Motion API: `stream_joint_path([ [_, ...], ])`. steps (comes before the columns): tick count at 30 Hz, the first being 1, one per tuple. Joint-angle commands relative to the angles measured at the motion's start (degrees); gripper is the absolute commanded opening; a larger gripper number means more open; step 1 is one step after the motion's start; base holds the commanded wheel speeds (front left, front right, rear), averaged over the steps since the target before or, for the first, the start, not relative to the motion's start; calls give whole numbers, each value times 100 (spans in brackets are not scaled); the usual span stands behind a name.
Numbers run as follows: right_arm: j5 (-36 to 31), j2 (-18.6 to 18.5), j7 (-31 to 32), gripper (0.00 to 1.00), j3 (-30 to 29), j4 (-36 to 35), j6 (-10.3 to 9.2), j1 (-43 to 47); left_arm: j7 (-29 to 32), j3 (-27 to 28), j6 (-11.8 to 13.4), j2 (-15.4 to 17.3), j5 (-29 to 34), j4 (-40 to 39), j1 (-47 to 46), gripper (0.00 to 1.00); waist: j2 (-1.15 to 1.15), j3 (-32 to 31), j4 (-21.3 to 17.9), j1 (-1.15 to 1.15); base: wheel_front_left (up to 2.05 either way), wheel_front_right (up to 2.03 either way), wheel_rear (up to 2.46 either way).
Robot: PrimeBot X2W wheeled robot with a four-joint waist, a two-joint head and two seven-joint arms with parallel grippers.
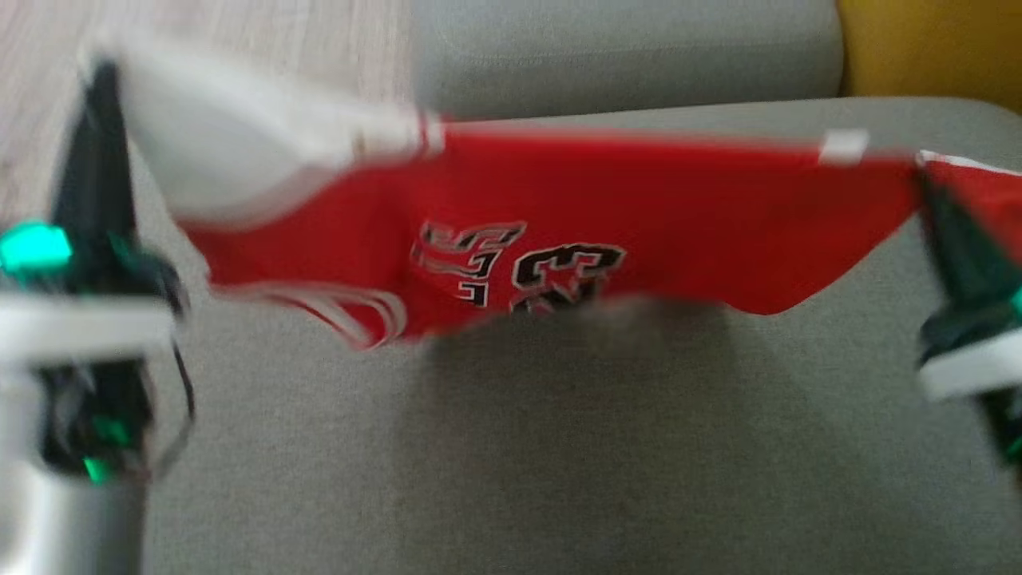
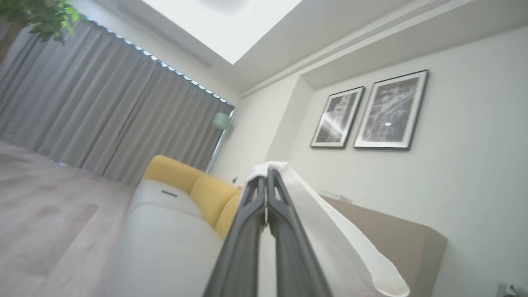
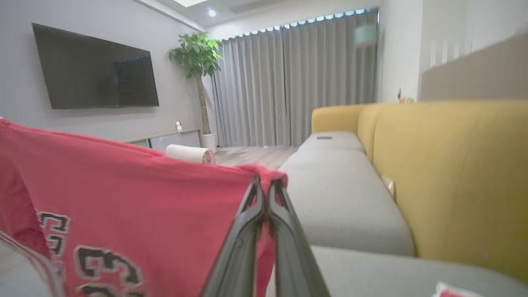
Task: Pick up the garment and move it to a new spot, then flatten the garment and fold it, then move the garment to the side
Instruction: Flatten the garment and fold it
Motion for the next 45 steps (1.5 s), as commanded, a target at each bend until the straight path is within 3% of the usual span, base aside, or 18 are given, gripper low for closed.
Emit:
stream_joint_path([
  [1,-26,-328,212,0,-139,-368,39,-444,220,288,69,253,-125,-233,-702,0,0,-40,-43,0,0,0,0],
  [8,148,-807,1088,0,-303,-705,39,-1617,1092,61,395,404,-300,59,-2483,0,0,186,-158,0,0,0,0],
  [15,289,-704,1468,0,194,190,39,-3257,1276,-287,354,304,-121,1353,-4034,0,0,905,-214,0,0,0,0],
  [21,-29,-416,1066,0,809,1491,39,-4817,757,-663,146,175,434,2744,-5350,0,0,1634,-247,0,0,0,0],
  [28,-465,-196,35,0,1230,2842,39,-6188,-347,-897,0,-27,804,3932,-6539,0,0,2114,-215,0,0,0,0],
  [36,-331,-140,-541,0,2057,3829,39,-6142,-623,-1516,-37,56,253,4115,-5989,0,0,2250,-76,0,0,0,0],
  [41,-7,25,-737,0,2620,4334,39,-5541,-666,-1869,-38,202,-195,4031,-4788,0,0,2197,-17,0,0,0,0],
  [45,374,84,-925,0,2922,4657,39,-4968,-672,-1646,-39,215,-303,3652,-3578,0,0,1935,-28,0,0,0,0],
])
